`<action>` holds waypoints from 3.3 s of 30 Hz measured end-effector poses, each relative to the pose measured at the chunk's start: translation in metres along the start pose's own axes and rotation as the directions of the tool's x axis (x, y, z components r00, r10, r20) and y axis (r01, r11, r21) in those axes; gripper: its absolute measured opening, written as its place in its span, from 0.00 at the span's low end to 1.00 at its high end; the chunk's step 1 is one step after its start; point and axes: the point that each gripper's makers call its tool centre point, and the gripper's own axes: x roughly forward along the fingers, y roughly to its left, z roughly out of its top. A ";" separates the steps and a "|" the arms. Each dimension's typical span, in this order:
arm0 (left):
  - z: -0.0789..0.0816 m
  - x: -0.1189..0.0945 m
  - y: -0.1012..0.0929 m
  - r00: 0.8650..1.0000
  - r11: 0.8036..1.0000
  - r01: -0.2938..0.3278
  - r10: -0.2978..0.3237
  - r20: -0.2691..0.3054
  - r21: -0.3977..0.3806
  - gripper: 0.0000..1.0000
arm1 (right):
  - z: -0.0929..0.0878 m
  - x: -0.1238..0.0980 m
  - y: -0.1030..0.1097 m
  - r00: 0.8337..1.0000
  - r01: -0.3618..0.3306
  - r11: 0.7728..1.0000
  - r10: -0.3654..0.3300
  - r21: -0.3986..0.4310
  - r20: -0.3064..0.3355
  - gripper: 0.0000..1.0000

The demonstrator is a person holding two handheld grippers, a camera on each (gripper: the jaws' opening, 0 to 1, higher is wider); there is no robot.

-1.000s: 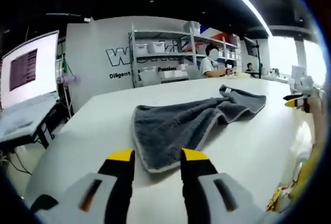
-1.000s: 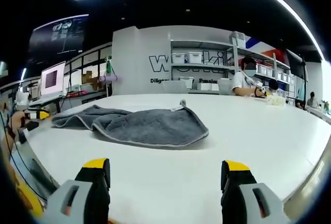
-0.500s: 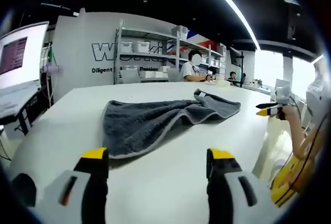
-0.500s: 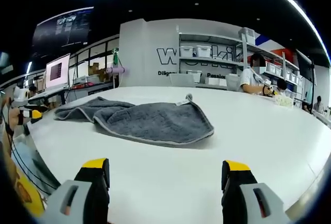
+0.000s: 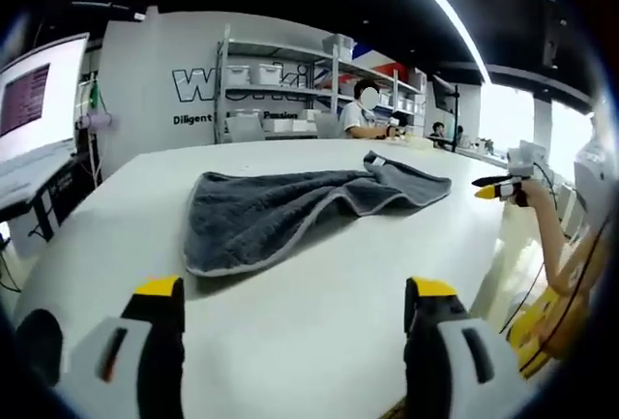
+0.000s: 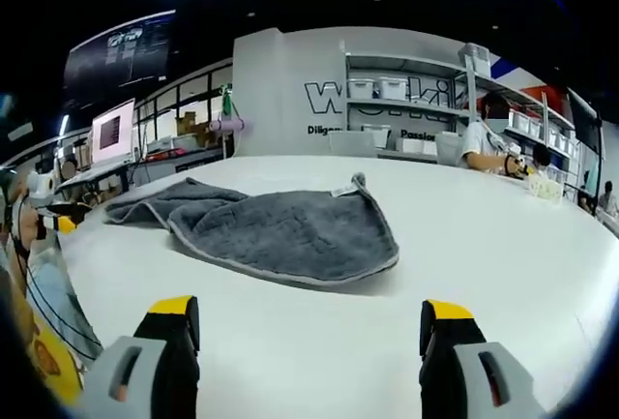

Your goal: Fold the towel on the table until its edges align and the towel forms a compact rectangular stack.

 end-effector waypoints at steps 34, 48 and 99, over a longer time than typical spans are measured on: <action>0.006 -0.006 -0.005 0.999 0.999 -0.047 0.047 -0.003 -0.004 0.99 | 0.004 0.082 -0.056 0.981 -0.159 0.987 0.157 -0.003 -0.111 0.70; 0.006 -0.006 -0.004 0.999 0.999 -0.045 0.045 -0.004 -0.008 0.99 | 0.025 0.076 -0.053 0.988 -0.154 0.987 0.153 -0.043 -0.015 0.08; -0.001 0.010 -0.023 0.999 0.999 0.038 -0.038 0.000 -0.004 0.99 | -0.010 -0.124 -0.035 0.964 0.177 0.984 -0.179 0.027 0.197 0.13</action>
